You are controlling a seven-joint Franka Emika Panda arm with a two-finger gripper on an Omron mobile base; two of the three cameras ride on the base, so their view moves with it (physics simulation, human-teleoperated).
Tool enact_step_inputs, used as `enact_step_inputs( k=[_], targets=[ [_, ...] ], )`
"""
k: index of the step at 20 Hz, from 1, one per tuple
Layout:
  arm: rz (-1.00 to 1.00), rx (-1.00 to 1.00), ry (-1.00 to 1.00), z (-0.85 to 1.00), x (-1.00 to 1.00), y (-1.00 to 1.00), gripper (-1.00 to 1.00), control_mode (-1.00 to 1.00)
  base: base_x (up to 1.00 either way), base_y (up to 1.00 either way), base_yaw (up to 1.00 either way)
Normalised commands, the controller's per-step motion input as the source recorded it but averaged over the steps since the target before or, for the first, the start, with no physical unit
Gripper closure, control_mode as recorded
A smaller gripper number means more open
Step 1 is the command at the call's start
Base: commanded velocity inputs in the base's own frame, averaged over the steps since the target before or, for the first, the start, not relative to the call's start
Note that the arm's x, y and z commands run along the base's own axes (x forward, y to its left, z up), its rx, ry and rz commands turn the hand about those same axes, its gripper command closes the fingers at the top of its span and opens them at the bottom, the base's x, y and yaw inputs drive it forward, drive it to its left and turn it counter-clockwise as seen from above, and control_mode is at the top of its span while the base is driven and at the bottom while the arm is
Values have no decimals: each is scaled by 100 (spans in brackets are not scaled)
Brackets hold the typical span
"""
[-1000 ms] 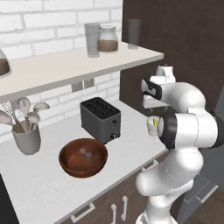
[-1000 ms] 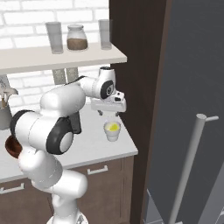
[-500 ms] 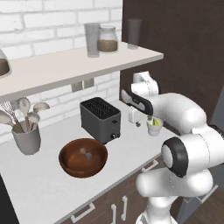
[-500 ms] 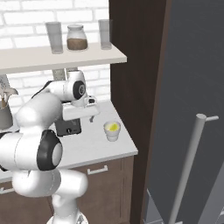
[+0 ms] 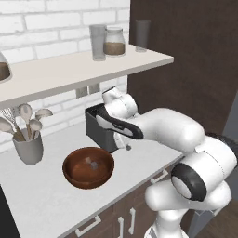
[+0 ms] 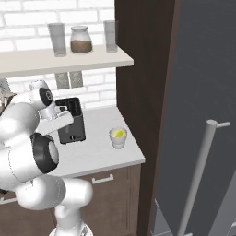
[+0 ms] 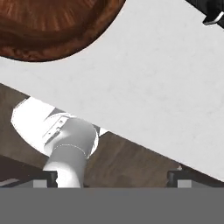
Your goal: Grab a lemon wedge from the fridge and one ice cube from the ice bowl, and put them in the glass of lemonade.
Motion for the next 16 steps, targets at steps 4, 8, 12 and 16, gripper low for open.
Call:
enact_step_inputs(
  k=[4,8,12,16],
  targets=[
    [24,16,-28,-6,-60,44,-100,-100,0,0,0],
    [1,54,-31,-1,-10,0,-100,-100,0,0,0],
    [-3,32,4,17,0,23,-100,-100,0,0,0],
    [-4,-1,37,12,0,82,-100,-100,0,0,0]
  ],
)
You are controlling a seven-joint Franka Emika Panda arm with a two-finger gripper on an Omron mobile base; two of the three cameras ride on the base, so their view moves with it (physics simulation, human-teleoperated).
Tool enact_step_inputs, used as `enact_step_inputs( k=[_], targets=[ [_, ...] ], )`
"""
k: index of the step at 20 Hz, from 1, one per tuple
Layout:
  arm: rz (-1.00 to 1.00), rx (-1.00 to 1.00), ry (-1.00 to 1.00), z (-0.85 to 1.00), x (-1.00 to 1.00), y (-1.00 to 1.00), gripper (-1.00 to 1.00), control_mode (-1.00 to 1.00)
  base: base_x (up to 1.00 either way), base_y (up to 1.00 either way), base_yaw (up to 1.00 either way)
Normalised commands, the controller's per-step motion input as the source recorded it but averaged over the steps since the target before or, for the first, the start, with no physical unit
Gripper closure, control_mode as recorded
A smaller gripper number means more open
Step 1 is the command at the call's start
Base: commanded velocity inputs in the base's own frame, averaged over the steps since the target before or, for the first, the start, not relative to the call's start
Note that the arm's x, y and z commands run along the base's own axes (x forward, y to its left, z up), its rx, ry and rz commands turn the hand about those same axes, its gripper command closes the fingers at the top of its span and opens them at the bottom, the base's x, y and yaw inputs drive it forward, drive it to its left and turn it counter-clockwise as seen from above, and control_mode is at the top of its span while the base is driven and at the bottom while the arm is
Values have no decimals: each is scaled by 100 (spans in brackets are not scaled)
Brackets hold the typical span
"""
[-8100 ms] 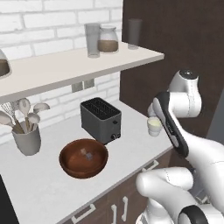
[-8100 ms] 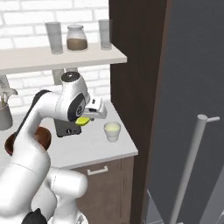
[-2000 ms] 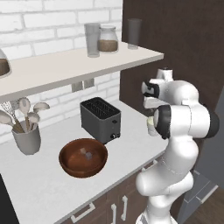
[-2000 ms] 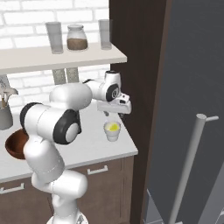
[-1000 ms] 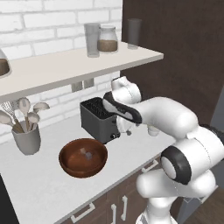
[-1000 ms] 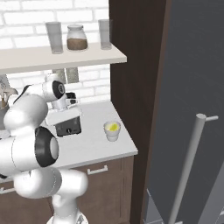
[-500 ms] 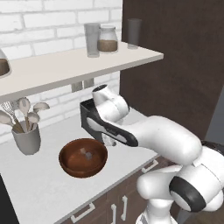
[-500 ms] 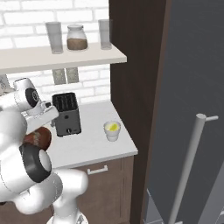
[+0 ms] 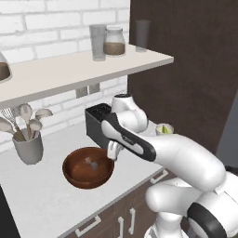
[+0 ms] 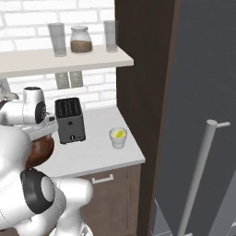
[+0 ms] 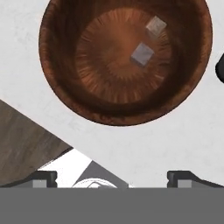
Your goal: Grab a lemon wedge from the fridge and one ice cube from the ice bowl, and put them in the glass of lemonade.
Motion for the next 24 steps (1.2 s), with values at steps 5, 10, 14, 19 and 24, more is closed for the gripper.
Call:
enact_step_inputs(
  k=[5,10,14,19,24],
  targets=[
    [-7,-2,17,-4,3,58,-100,-100,0,0,0],
    [-5,-3,0,-32,6,41,-100,-100,0,0,0],
    [-5,-8,-1,-30,26,41,-100,-100,0,0,0],
    [-16,-2,0,-6,48,6,-100,-100,0,0,0],
    [-22,0,0,-24,39,0,-100,-100,0,0,0]
  ],
)
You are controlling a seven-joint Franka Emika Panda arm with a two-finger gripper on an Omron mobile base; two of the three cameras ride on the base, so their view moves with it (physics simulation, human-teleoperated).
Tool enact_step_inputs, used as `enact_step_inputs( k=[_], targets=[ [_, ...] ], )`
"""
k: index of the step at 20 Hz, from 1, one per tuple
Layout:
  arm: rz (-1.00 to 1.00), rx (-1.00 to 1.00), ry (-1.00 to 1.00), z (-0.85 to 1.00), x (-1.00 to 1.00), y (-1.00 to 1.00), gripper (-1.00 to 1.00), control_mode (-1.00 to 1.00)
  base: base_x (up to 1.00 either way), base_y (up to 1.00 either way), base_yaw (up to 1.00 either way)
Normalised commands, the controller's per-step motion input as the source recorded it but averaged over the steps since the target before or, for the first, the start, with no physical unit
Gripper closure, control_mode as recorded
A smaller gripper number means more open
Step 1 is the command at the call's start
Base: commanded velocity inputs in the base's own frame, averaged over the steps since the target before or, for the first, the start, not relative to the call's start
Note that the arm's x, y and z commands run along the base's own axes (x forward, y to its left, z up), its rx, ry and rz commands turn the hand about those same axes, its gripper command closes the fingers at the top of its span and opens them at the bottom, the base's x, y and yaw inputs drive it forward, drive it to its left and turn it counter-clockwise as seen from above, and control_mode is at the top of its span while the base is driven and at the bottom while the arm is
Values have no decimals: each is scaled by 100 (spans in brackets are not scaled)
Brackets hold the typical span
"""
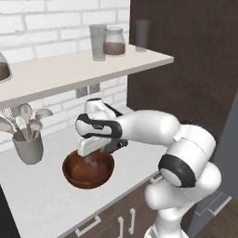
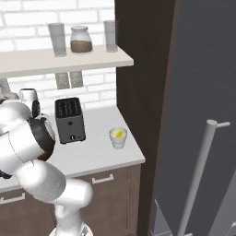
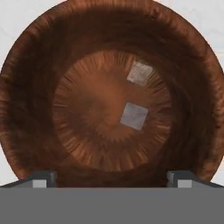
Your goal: Grab a lemon wedge from the fridge and one ice cube from the ice bowl, and put them in the glass of lemonade.
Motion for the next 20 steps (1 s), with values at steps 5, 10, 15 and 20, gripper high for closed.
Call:
enact_step_inputs(
  k=[5,10,15,20],
  targets=[
    [-19,0,-6,-62,9,17,-100,-100,0,0,0],
    [-17,0,-16,-50,5,32,-100,-100,0,0,0],
    [-11,0,-2,-9,0,-4,-100,-100,0,0,0],
    [-4,0,0,-7,1,-31,-100,-100,0,0,0]
  ],
)
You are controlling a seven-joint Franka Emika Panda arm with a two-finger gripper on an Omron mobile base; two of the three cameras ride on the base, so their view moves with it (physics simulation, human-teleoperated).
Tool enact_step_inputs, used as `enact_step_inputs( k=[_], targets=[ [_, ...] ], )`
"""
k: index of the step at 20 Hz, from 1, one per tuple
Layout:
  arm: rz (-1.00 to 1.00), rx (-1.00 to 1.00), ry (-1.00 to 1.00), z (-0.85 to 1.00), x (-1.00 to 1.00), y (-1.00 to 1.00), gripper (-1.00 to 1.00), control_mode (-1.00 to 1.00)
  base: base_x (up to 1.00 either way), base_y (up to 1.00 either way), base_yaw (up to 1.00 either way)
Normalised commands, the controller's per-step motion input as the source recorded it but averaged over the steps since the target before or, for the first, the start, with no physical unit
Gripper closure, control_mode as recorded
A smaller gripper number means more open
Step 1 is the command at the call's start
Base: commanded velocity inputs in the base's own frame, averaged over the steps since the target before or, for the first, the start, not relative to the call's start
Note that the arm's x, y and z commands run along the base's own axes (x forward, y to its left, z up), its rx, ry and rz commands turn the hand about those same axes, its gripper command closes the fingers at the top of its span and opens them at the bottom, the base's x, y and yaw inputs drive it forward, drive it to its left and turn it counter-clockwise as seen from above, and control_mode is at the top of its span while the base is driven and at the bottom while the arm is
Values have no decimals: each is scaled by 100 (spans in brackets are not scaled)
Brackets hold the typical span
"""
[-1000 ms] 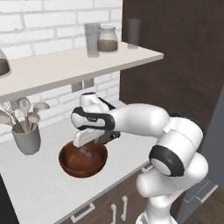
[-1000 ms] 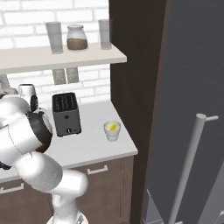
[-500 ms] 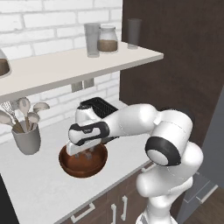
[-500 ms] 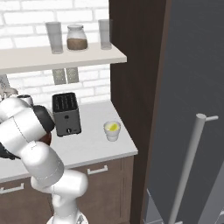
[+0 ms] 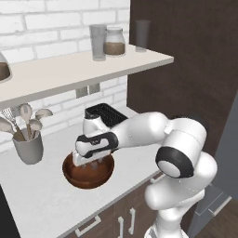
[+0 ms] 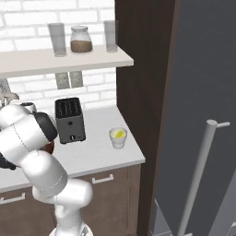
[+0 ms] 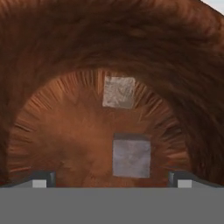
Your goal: Grab a lemon wedge from the fridge and one ice cube from the ice bowl, and put them in the glass of lemonade.
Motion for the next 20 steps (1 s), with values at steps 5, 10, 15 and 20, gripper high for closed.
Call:
enact_step_inputs(
  k=[5,10,15,20],
  targets=[
    [-2,0,-7,-36,15,-8,-100,-100,0,0,0],
    [0,0,-11,-42,5,13,-100,-100,0,0,0],
    [0,0,-5,-5,-6,15,-100,-100,0,0,0],
    [0,2,-1,0,-16,6,-100,-100,0,0,0]
  ],
)
